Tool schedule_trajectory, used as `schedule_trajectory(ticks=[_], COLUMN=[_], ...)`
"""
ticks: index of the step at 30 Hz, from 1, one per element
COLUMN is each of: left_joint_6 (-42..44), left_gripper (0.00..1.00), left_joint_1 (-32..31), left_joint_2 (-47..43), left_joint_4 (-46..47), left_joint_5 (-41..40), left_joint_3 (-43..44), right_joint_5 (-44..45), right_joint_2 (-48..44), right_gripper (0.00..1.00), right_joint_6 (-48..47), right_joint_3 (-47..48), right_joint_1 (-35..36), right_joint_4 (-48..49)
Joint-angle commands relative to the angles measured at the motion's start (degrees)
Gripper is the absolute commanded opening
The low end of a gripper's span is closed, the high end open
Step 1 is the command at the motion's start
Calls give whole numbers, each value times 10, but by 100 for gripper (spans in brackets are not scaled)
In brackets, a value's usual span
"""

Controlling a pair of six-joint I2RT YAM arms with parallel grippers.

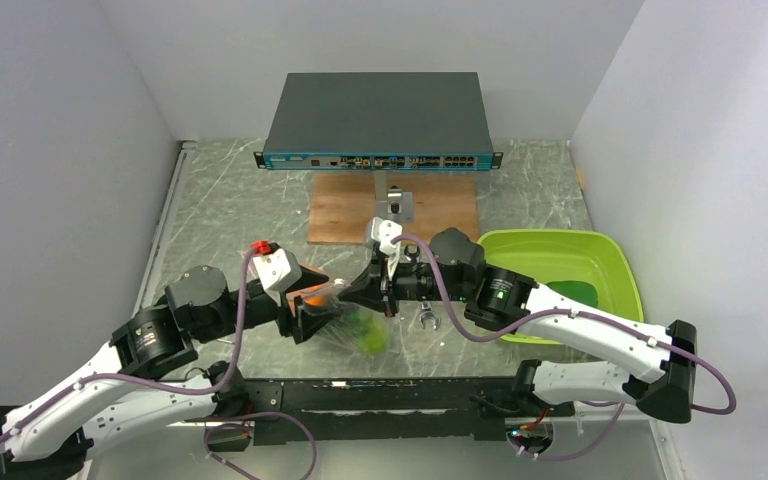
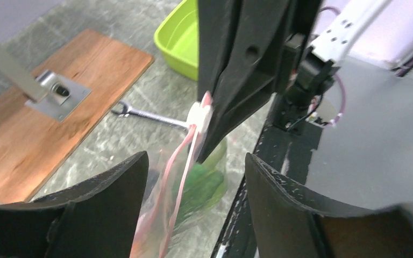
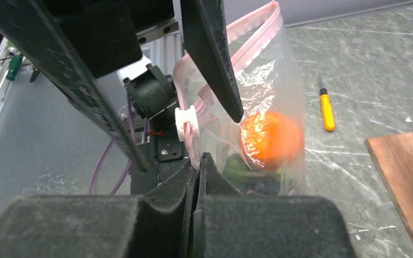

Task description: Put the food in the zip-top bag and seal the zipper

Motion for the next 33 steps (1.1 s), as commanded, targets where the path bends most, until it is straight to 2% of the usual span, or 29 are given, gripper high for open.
schedule_trajectory(ticks=[1, 4, 7, 11, 18, 19, 22, 25, 30, 33], left_joint_6=[-24, 0, 25, 44, 72, 72, 74, 77, 70, 70], left_gripper=[73, 76, 75, 63, 46, 46, 56, 59, 74, 74], left_joint_1=[0, 0, 0, 0, 1, 1, 1, 1, 5, 10], left_joint_2=[-1, 18, 54, 95, 93, 91, 86, 84, 83, 89], left_joint_4=[43, 35, 14, -19, -20, -21, -35, -56, -54, -56], left_joint_5=[98, 119, 140, 183, 194, 196, 191, 163, 119, 114], left_joint_3=[36, 64, 102, 136, 124, 121, 118, 117, 109, 105], right_joint_5=[-58, -62, -67, -69, -78, -78, -78, -82, -87, -84], right_joint_2=[-10, -13, -13, -15, -20, -20, -21, -21, -18, -17], right_gripper=[0, 0, 0, 0, 0, 0, 0, 0, 0, 0], right_joint_6=[-23, -22, -22, -28, -32, -33, -35, -36, -37, -37], right_joint_3=[23, 19, 21, 26, 26, 26, 23, 23, 24, 25], right_joint_1=[0, 0, 0, 0, 0, 0, 0, 0, -1, 0], right_joint_4=[-10, -8, -11, -21, -29, -30, -32, -33, -33, -33])
